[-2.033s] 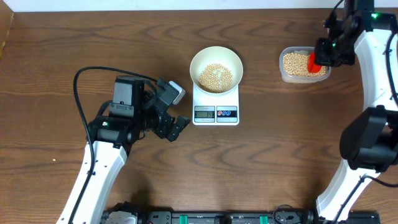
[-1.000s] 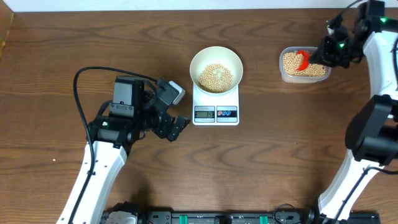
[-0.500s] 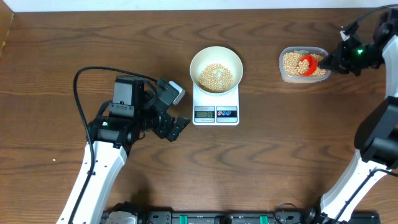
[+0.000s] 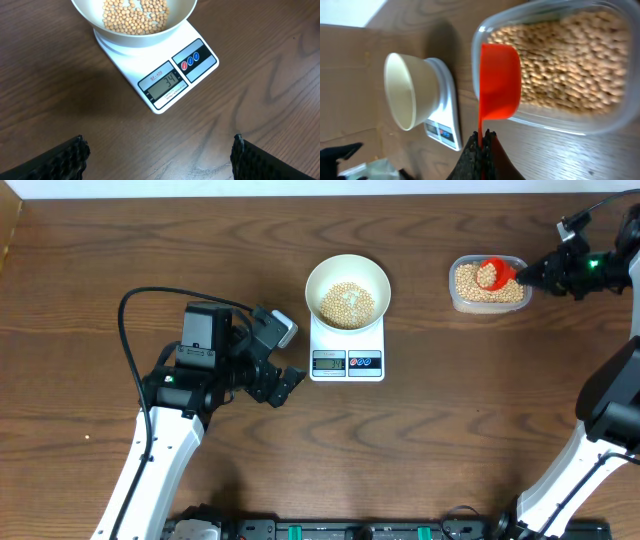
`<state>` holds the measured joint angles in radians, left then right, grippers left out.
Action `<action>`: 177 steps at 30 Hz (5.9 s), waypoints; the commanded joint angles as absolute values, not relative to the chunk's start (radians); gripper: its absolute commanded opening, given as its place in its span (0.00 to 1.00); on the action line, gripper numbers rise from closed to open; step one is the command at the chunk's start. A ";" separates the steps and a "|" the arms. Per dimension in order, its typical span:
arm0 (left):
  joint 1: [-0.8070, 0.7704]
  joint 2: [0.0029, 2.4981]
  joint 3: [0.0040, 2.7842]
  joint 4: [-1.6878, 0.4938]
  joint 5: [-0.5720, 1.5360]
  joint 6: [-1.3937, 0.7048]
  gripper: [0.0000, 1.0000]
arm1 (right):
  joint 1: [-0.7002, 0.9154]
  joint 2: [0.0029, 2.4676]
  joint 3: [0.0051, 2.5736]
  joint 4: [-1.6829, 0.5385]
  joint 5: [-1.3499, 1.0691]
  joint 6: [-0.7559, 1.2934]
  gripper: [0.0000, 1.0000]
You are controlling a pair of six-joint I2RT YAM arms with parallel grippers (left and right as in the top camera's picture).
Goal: Scoop item into bowl and weigh 50g on scale
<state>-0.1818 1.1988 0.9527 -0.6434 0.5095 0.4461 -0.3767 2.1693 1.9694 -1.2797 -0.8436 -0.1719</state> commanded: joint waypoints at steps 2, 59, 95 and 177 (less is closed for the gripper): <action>-0.185 1.202 0.949 -0.644 0.504 0.455 0.93 | -0.378 2.157 1.982 -1.266 -1.027 -0.200 0.01; -0.185 1.202 0.949 -0.644 0.504 0.455 0.93 | 0.200 2.075 1.982 -1.096 -0.765 -0.032 0.01; -0.185 1.202 0.949 -0.644 0.504 0.455 0.93 | 0.332 2.075 1.982 -1.052 -0.417 -0.178 0.01; -0.185 1.202 0.949 -0.644 0.504 0.455 0.93 | 0.309 2.031 1.982 -1.060 -0.469 -0.166 0.01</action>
<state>-0.1818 1.1988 0.9527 -0.6434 0.5095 0.4461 0.3046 2.0647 1.9694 -1.0576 -0.4721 -0.1436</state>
